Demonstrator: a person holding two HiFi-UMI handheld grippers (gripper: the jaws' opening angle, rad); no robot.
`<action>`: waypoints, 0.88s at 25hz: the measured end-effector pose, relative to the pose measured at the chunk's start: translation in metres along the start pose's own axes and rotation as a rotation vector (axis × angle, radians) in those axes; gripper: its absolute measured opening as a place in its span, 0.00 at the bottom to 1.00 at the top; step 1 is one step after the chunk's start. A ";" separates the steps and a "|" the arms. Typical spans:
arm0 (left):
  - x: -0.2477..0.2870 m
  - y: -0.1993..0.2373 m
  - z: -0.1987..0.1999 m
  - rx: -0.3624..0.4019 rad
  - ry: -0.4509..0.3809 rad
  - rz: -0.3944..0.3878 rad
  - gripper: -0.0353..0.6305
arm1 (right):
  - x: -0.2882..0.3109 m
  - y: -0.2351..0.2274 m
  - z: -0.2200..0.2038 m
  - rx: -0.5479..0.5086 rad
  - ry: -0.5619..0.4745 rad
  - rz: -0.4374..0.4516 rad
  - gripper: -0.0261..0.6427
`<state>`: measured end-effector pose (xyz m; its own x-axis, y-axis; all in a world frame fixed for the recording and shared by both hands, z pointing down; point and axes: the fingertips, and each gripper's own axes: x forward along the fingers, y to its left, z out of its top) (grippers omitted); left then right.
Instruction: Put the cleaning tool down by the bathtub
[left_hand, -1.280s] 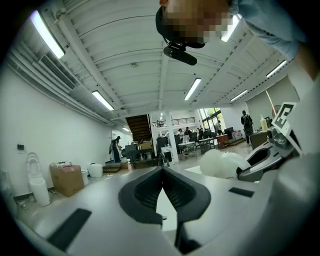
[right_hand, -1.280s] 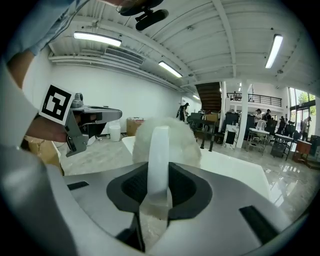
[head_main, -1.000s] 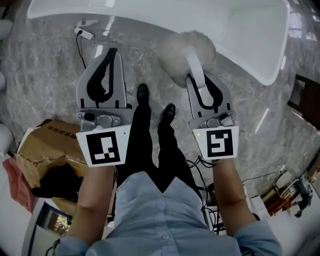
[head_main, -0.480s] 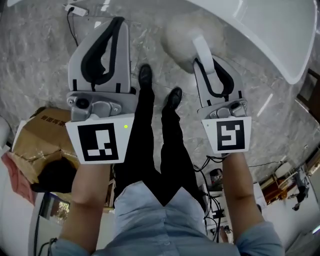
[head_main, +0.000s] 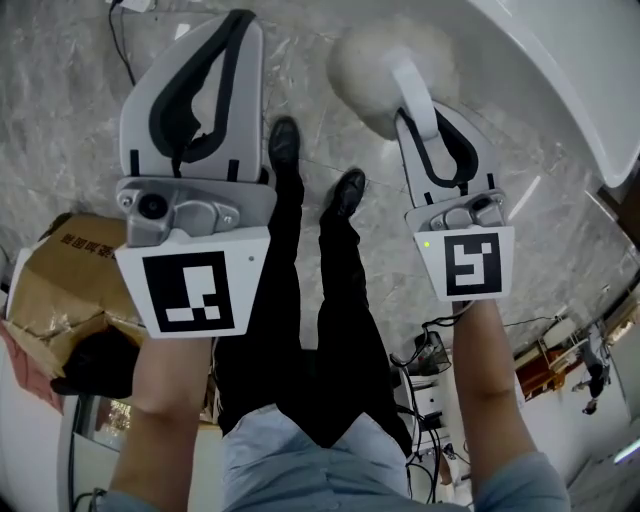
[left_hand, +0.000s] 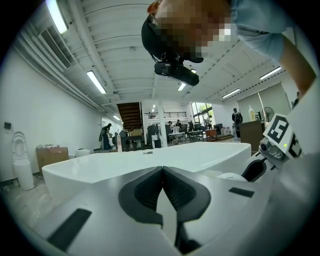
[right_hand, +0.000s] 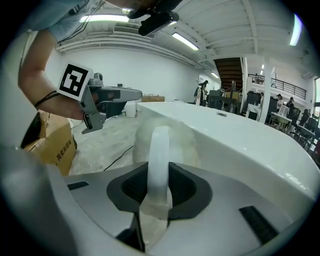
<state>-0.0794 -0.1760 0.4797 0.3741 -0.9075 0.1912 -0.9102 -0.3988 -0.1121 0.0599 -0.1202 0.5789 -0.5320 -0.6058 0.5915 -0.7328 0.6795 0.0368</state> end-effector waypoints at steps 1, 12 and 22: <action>0.002 -0.001 -0.008 0.002 0.000 -0.001 0.08 | 0.005 0.000 -0.009 -0.008 0.006 0.007 0.20; 0.021 -0.023 -0.090 0.022 0.011 -0.052 0.08 | 0.059 -0.003 -0.084 -0.055 0.037 0.044 0.20; 0.033 -0.023 -0.114 0.018 0.015 -0.045 0.08 | 0.081 -0.006 -0.106 -0.070 0.062 0.069 0.20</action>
<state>-0.0667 -0.1818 0.6001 0.4116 -0.8867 0.2107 -0.8892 -0.4414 -0.1203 0.0660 -0.1290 0.7120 -0.5517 -0.5310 0.6432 -0.6627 0.7473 0.0485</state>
